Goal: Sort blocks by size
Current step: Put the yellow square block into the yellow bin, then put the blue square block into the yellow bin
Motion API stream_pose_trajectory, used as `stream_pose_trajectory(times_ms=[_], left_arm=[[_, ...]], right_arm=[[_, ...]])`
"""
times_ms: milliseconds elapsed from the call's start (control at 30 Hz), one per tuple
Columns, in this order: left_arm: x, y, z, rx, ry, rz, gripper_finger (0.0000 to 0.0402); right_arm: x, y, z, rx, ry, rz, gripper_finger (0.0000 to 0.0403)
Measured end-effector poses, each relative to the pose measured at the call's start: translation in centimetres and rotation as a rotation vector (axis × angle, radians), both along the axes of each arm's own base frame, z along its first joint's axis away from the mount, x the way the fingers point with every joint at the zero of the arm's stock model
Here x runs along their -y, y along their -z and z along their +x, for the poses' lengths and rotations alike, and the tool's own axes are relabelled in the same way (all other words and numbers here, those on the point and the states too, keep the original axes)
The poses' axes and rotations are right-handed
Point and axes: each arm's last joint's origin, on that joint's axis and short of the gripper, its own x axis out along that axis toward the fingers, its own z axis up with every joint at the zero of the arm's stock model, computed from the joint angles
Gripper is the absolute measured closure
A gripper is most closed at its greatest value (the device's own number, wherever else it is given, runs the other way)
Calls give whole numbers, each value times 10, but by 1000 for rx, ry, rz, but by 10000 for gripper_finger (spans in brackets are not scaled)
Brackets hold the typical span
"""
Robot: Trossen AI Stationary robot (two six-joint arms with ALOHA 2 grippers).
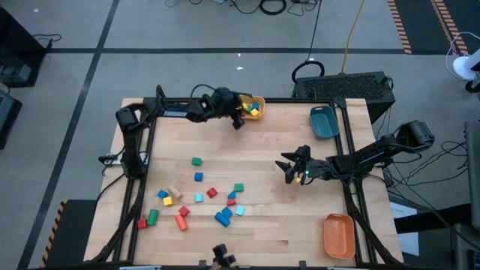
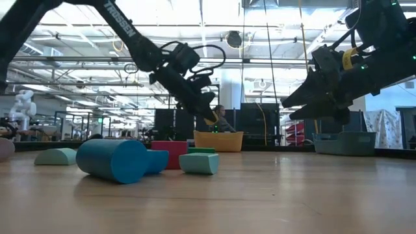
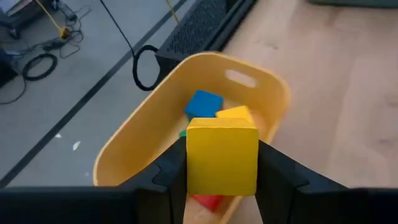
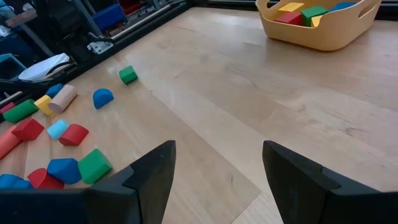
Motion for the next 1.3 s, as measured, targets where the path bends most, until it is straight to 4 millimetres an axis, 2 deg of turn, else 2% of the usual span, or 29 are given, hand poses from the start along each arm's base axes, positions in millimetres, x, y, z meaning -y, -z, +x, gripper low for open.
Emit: stream_pose_trajectory(times_ms=[200,433,600,733,967,1067,1300], left_arm=[[-22,4,-7,31,-30,-2,262],[-40,18,6,34,-38,-19,262],[-47,10,12,59,-58,-16,243],[-47,13,12,46,-60,-23,219],[-46,14,11,32,-60,-32,213],[-40,11,9,0,-41,-63,212],[-16,-9,5,-68,64,-159,211]], right_arm=[[0,-1,0,12,22,5,174],[1,0,0,14,33,12,174],[1,0,-1,8,39,13,174],[1,1,-1,1,40,8,174],[1,1,-1,-8,50,-9,174],[1,2,-1,-11,49,-10,174],[1,2,-1,-11,49,-11,174]])
